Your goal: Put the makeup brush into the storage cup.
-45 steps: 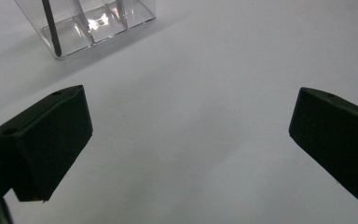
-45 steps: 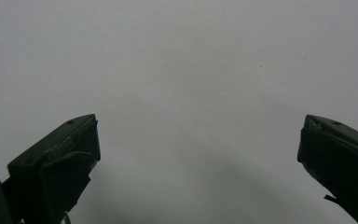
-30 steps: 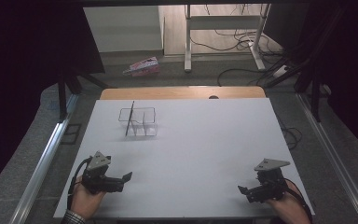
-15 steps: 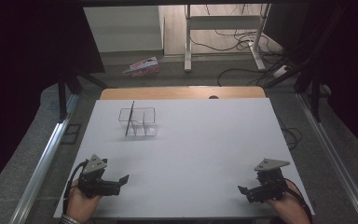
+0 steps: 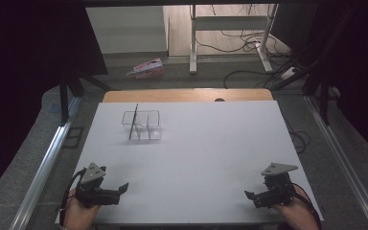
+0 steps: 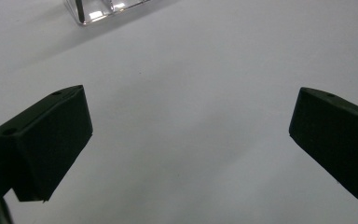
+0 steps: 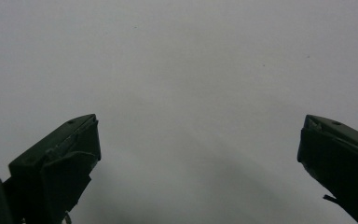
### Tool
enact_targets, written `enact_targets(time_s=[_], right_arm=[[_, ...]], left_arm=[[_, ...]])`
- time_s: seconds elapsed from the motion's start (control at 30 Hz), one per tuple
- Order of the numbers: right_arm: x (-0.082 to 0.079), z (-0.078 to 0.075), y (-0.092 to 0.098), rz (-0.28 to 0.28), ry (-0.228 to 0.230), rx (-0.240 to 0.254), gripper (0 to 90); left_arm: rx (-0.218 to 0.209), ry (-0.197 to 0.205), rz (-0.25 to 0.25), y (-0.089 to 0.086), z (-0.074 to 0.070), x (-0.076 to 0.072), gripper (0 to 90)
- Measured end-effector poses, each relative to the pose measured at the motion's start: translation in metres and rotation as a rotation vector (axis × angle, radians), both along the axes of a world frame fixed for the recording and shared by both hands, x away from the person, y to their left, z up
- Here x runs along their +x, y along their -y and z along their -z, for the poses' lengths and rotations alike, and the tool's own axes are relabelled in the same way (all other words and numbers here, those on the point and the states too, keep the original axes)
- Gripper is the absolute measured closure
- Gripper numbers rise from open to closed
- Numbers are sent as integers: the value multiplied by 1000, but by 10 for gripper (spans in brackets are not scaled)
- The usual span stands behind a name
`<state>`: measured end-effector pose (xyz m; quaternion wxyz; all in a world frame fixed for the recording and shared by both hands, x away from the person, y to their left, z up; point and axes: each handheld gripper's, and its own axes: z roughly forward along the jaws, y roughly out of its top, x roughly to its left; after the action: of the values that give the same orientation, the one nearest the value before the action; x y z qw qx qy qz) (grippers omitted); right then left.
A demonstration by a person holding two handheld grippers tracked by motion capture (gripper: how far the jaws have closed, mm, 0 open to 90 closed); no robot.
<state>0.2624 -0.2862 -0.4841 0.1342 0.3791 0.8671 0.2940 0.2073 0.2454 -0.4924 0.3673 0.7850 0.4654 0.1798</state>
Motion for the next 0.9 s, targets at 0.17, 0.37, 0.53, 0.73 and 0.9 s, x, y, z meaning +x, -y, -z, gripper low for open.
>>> enact_targets(time_s=[0.17,0.37,0.53,0.73,0.9], right_arm=[[0,0,0,1,0,-1,0],[0,0,0,-2,1,-3,0],[0,0,0,-2,0,-3,0],[0,0,0,-3,-1,-4,0],[0,0,0,-4,0,-5,0]], left_arm=[[0,4,-9,-3,0,-6,0],[-2,5,-15,-5,0,-9,0],[1,2,-18,-6,0,-12,0],[7,-3,-20,-7,1,-15,0],[16,-14,-21,-7,3,-17,0]])
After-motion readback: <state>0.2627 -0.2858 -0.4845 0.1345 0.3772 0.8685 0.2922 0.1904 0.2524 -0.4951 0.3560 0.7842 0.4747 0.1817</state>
